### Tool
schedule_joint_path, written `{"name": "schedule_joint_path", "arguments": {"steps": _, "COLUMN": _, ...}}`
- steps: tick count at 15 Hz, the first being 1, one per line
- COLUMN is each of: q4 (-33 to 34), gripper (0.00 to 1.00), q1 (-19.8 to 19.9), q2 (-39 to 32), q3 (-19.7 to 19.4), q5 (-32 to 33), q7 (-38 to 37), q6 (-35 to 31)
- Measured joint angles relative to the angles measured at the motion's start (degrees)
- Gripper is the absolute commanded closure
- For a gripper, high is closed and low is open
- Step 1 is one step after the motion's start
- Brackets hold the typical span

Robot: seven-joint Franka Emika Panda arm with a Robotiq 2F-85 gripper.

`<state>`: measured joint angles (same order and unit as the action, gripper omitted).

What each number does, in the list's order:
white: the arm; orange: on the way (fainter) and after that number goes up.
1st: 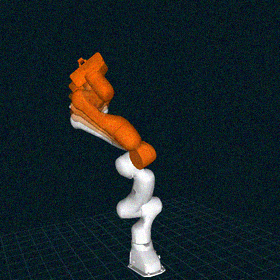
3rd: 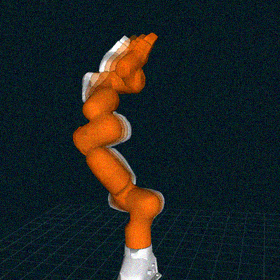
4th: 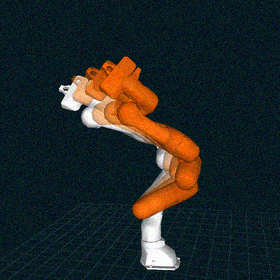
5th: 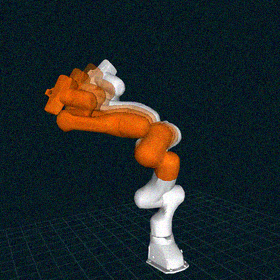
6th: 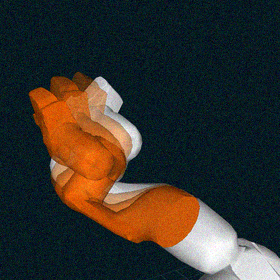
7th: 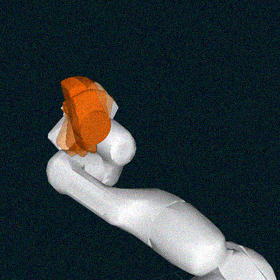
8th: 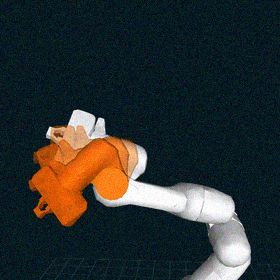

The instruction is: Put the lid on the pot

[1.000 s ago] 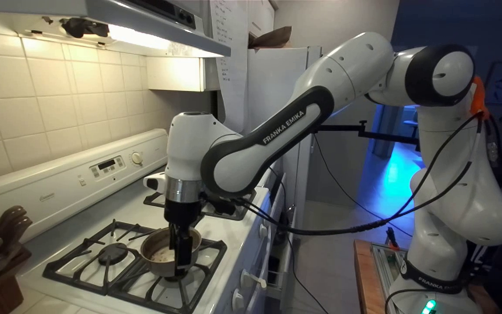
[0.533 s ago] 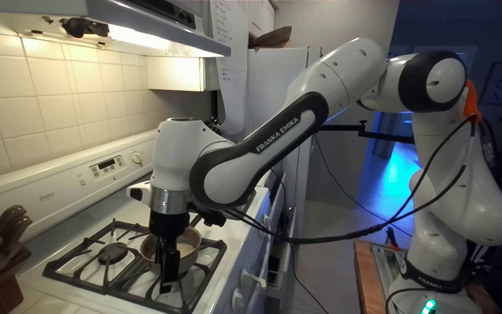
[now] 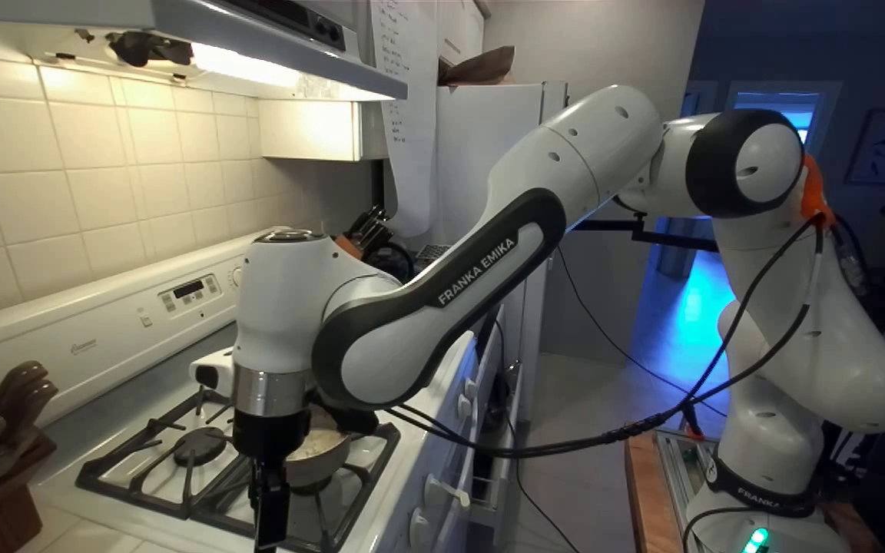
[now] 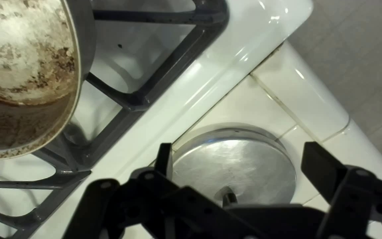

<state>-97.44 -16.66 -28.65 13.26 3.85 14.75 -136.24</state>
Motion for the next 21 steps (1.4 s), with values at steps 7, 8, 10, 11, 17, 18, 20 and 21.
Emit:
{"name": "schedule_joint_path", "arguments": {"steps": 7, "q4": 1.0, "gripper": 0.0, "q1": -0.2, "q2": -0.8, "q3": -0.1, "q5": 0.0, "q7": 0.0, "q6": 0.1}}
{"name": "schedule_joint_path", "arguments": {"steps": 8, "q4": 1.0, "gripper": 0.0, "q1": -0.2, "q2": -0.8, "q3": -0.1, "q5": 0.0, "q7": 0.0, "q6": 0.1}}
{"name": "schedule_joint_path", "arguments": {"steps": 10, "q4": 1.0, "gripper": 0.0, "q1": -0.1, "q2": -0.8, "q3": -0.3, "q5": 0.0, "q7": -1.1, "q6": 0.0}}
{"name": "schedule_joint_path", "arguments": {"steps": 11, "q4": 1.1, "gripper": 0.0, "q1": -0.2, "q2": -0.9, "q3": -0.4, "q5": 0.0, "q7": -1.9, "q6": 0.0}}
{"name": "schedule_joint_path", "arguments": {"steps": 17, "q4": 4.9, "gripper": 0.0, "q1": -1.5, "q2": -3.6, "q3": -0.2, "q5": 0.0, "q7": -3.8, "q6": 0.0}}
{"name": "schedule_joint_path", "arguments": {"steps": 18, "q4": 5.9, "gripper": 0.0, "q1": -2.0, "q2": -4.4, "q3": -0.1, "q5": 0.0, "q7": -3.8, "q6": 0.0}}
{"name": "schedule_joint_path", "arguments": {"steps": 20, "q4": 8.0, "gripper": 0.0, "q1": -2.9, "q2": -6.4, "q3": -0.1, "q5": 0.0, "q7": -3.8, "q6": 0.1}}
{"name": "schedule_joint_path", "arguments": {"steps": 21, "q4": 9.0, "gripper": 0.0, "q1": -3.4, "q2": -7.4, "q3": -0.1, "q5": 0.1, "q7": -3.8, "q6": 0.1}}
